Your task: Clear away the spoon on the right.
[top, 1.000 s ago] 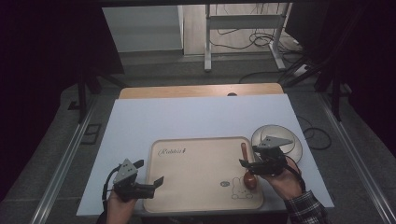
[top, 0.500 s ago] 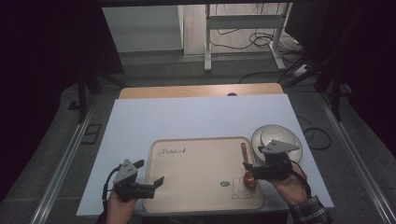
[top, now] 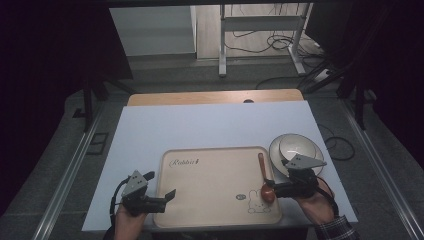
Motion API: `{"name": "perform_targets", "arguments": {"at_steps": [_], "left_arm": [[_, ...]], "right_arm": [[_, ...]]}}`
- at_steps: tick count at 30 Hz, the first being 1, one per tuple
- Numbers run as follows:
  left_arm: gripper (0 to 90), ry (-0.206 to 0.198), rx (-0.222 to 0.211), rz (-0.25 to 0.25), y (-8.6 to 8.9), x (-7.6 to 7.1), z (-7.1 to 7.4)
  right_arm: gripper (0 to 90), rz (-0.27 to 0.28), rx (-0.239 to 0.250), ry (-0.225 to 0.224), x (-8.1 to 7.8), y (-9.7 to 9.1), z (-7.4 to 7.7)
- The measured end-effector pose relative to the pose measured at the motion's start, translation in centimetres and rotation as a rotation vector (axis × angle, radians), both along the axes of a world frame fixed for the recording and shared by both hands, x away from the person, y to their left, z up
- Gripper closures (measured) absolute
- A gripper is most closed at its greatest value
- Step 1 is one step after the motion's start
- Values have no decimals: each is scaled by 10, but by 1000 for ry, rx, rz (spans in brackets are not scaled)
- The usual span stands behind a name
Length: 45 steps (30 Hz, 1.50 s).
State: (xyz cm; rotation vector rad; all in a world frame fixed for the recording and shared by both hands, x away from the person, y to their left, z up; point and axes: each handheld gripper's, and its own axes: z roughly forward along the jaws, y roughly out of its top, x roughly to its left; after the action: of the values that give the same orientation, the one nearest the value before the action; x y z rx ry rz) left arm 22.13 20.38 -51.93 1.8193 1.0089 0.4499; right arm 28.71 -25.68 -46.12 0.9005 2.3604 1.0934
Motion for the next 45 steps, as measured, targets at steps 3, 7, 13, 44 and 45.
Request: {"name": "perform_targets", "arguments": {"at_steps": [3, 7, 13, 44, 45], "left_arm": [[3, 0, 0, 0, 0, 0, 0], [3, 0, 0, 0, 0, 0, 0], [3, 0, 0, 0, 0, 0, 0], [3, 1, -1, 0, 0, 0, 0], [3, 1, -1, 0, 0, 0, 0]], "right_arm": [[102, -3, 3, 3, -2, -2, 0], [82, -10, 1, 3, -4, -6, -1], [66, -26, 0, 3, -8, -11, -1], [30, -82, -8, -37, -28, -40, -2], [30, -82, -10, -37, -28, -41, -2]]}}
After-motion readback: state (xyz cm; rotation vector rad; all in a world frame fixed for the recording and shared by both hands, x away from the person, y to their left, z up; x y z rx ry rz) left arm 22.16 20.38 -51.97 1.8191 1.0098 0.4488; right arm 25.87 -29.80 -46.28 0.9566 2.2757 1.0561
